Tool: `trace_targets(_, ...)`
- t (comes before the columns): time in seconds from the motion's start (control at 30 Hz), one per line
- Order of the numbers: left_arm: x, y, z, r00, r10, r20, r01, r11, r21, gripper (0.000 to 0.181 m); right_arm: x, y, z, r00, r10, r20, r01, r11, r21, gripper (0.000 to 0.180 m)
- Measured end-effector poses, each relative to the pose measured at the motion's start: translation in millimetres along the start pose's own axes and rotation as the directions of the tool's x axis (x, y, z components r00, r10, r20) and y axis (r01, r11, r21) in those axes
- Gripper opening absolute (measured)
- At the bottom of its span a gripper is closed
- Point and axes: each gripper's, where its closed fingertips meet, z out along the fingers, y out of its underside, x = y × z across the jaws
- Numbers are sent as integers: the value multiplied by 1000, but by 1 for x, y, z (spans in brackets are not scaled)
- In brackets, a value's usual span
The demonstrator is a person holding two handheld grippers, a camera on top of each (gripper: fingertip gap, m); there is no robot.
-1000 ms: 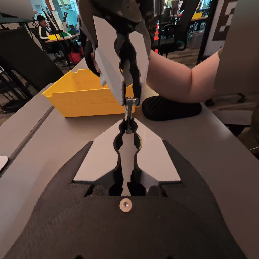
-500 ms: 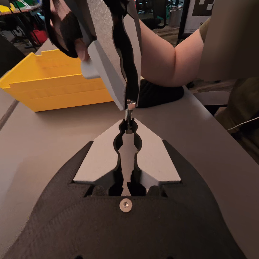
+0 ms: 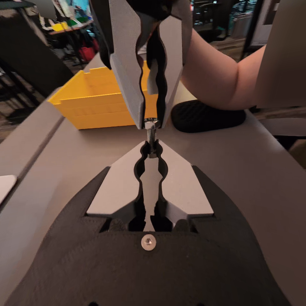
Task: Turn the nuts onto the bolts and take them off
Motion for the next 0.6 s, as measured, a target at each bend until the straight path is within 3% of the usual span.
trace_targets(0.2, -44, -2, -14, 950, 21, 311, -18, 1000, -12, 7, 42, 4, 3, 948, 297, -112, -296, 955, 27, 16)
trace_targets(0.4, -69, 6, -25, 867, 20, 498, 11, 998, -58, 7, 65, 8, 13, 853, 487, -187, -489, 872, 40, 16)
trace_targets(0.53, -75, 3, -32, 863, -56, 503, 56, 998, 15, 7, 72, 4, 13, 866, 455, -206, -448, 890, 82, 18)
trace_targets(0.6, -77, -3, -38, 855, -89, 511, 67, 996, 62, 7, 77, 4, 11, 882, 408, -237, -397, 913, 95, 35)
